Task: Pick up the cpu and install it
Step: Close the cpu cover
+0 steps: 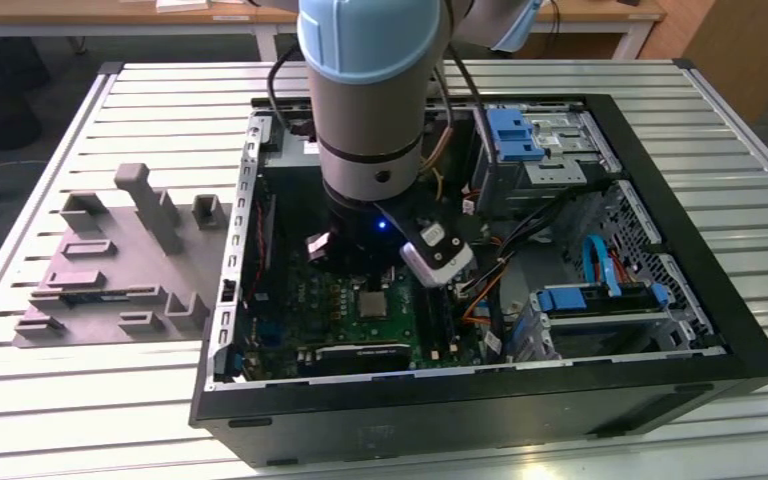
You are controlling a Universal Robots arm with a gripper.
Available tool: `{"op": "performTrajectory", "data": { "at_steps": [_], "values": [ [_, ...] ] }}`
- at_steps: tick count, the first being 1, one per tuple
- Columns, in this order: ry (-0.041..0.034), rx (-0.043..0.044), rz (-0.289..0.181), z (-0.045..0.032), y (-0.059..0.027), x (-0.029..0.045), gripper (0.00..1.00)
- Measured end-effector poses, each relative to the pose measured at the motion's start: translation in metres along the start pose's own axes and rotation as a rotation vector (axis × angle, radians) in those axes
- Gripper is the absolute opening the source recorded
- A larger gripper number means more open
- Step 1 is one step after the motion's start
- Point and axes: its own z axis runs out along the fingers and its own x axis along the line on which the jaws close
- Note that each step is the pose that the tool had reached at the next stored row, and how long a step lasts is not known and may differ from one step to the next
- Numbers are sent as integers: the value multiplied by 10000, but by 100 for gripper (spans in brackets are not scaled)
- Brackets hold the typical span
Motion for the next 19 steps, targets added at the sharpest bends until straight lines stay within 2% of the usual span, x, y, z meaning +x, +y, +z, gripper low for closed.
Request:
{"op": "performTrajectory", "data": {
  "at_steps": [5,7,8,11,13,15,17,19],
  "values": [
    [25,-24,-914,14,0,0,11],
    [25,-50,-1101,15,-3,-7,11],
    [7,-118,-1134,16,-3,-14,11],
    [-78,-401,-1174,17,-9,-41,11],
    [-157,-603,-1199,18,-11,-53,11],
    [-235,-761,-1239,19,-12,-58,11],
    [-310,-814,-1369,20,-12,-58,11],
    [-374,-815,-1618,22,-12,-59,11]
  ]
}}
